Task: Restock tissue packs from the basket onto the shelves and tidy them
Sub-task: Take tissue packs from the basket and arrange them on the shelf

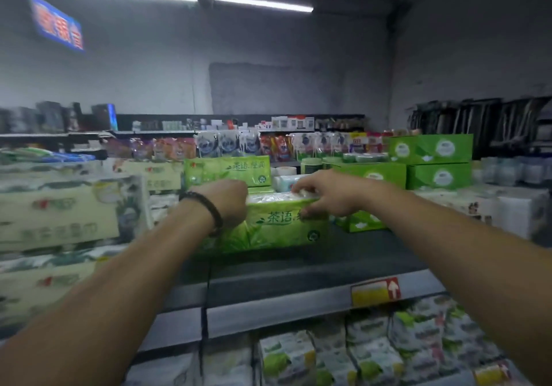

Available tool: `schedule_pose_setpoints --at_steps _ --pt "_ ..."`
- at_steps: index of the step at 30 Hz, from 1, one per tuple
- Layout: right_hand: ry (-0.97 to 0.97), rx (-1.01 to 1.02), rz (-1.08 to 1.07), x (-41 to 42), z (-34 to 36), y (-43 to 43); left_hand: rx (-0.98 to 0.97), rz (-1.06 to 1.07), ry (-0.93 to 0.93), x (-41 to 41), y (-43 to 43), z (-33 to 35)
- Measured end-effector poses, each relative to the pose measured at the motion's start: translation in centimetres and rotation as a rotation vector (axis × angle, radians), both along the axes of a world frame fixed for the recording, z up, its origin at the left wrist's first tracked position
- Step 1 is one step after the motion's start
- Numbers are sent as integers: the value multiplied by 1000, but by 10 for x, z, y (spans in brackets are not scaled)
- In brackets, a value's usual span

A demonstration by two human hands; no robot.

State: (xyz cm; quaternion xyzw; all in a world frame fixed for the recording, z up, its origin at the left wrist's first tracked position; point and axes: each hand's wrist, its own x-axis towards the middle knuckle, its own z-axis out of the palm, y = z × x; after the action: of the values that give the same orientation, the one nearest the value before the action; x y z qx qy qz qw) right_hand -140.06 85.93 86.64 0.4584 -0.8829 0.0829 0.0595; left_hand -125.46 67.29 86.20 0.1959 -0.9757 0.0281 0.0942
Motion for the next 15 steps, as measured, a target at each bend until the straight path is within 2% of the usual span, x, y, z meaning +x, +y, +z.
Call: schedule_pose_setpoints --at_steps 5,8,15 --pt "-41 -36 -71 -17 -29 -66 -171 149 34 -18 -39 -29" --pt "-50 -74 -134 -22 -47 -87 -172 190 45 -27 -54 -54" --pt "-84 -217 -200 -20 -76 -99 -214 182 198 -26 -62 -87"
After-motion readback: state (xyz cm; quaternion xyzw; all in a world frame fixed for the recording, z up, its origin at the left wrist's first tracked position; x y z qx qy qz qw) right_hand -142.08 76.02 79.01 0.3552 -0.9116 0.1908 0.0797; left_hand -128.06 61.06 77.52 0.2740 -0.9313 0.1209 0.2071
